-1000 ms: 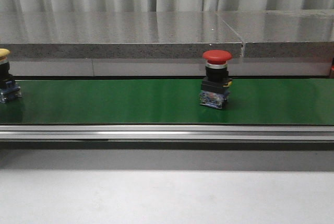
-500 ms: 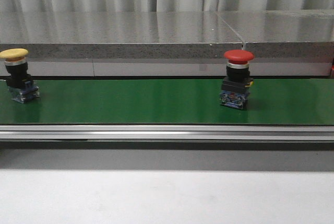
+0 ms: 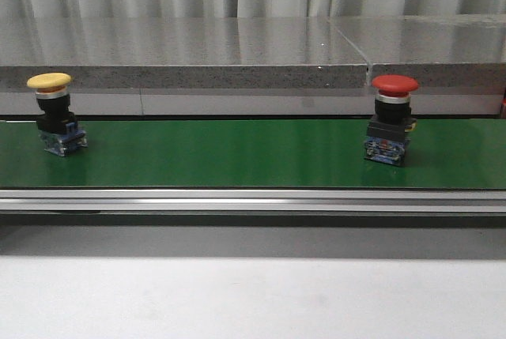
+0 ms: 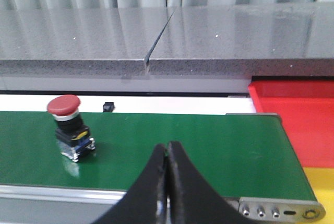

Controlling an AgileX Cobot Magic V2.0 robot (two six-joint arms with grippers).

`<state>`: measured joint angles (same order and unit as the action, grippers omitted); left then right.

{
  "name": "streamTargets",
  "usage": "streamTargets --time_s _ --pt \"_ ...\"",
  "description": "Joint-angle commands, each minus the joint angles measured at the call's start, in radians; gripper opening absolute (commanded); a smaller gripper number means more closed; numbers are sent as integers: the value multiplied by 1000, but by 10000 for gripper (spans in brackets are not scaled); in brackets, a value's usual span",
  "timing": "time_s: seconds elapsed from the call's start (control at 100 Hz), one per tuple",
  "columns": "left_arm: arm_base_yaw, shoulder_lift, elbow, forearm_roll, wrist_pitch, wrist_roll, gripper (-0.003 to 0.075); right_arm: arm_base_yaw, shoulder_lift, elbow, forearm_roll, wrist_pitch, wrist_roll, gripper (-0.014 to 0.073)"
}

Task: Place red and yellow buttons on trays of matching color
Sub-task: 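Lower the right gripper onto the red button on the belt, grasp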

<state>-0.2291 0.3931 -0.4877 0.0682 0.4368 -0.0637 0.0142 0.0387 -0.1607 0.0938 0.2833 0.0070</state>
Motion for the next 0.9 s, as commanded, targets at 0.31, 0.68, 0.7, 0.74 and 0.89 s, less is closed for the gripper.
streamTargets --time_s 0.31,0.68,0.7,0.74,0.89 --pt "-6 9 -27 -11 -84 -10 -19 1 548 -513 10 478 1 -68" --pt "-6 9 -27 -11 -84 -10 -19 1 851 -583 16 439 1 -2" --pt "-6 9 -27 -11 -84 -10 -19 1 861 -583 16 439 1 25" --pt "-6 9 -27 -11 -84 -10 -19 1 877 -583 16 439 1 97" --pt "-6 9 -27 -11 -84 -10 -19 1 896 -583 16 442 1 470"
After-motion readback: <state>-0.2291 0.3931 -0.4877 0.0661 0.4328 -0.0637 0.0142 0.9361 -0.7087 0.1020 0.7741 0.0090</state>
